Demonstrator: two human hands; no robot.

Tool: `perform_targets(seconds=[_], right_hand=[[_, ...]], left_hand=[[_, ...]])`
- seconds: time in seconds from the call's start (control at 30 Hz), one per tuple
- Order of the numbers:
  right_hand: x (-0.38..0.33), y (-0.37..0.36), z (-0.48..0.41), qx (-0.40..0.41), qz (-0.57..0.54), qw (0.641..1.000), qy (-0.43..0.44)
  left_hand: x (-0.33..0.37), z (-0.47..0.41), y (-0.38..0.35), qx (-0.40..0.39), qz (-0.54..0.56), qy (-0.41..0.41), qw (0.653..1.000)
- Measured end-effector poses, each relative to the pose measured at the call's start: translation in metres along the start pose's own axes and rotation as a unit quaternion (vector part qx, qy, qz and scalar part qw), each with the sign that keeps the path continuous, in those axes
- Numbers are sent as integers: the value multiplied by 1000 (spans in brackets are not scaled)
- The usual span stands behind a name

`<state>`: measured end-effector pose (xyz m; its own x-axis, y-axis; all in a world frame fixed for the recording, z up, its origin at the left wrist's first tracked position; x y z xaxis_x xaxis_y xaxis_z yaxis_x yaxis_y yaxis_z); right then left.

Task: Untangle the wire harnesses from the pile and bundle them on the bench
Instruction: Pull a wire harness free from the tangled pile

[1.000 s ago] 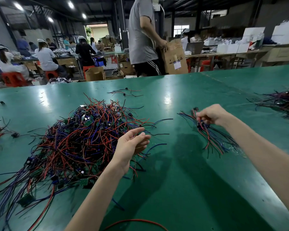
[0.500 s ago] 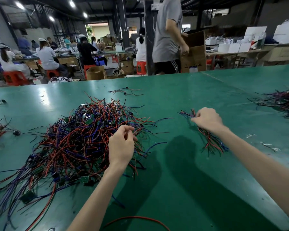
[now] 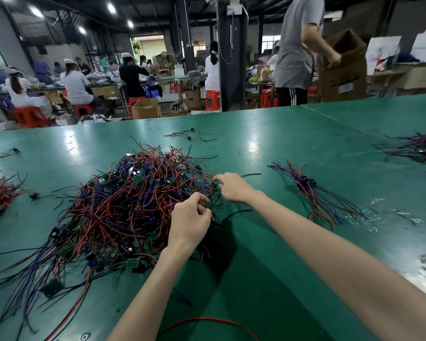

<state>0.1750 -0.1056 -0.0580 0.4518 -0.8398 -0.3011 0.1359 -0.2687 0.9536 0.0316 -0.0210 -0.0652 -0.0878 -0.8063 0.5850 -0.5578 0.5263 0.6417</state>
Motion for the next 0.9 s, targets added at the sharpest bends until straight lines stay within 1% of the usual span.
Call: perform_targets(seconds=[0.1,0.23,0.4,0.5,0.6,0.67,0.77,0.83,0.9], right_hand=[[-4,-11,-8,-16,1,1000,0],[-6,-14,-7,16,-78,997,5],[2,-15,-3,17,-173,984,-27],[7,-12,-1,50,-174,983,-29],[16,-4,4,91,-247,963,-56],[23,0,11,98,-351,928,-77],[31,3,32,101,-530,837,-96],[34,5,49,102,-620,772,-99],[34,5,62,87,-675,726,-97]], left_hand=[[-1,-1,1,14,-6,-2,1000],[4,0,1,13,2,-3,1000],[7,1,2,4,7,-3,1000],[5,1,1,-3,8,0,1000],[3,0,0,6,4,1,1000],[3,0,0,11,0,3,1000],[2,-1,-2,6,17,19,1000],[1,-3,-4,-1,71,53,996],[1,-5,-6,-1,149,84,985]])
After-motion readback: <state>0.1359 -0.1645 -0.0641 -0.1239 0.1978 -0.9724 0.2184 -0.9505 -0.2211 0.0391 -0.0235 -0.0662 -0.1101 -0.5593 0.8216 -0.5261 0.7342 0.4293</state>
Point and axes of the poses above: each hand's wrist, its own z-axis away from the middle knuckle, its own y-axis out of the back of the hand, x = y × z, the point moved 3 cm from there along -z, towards the middle knuckle, and after that the axes turned 8 degrees about -y, right-handed, at the moved point
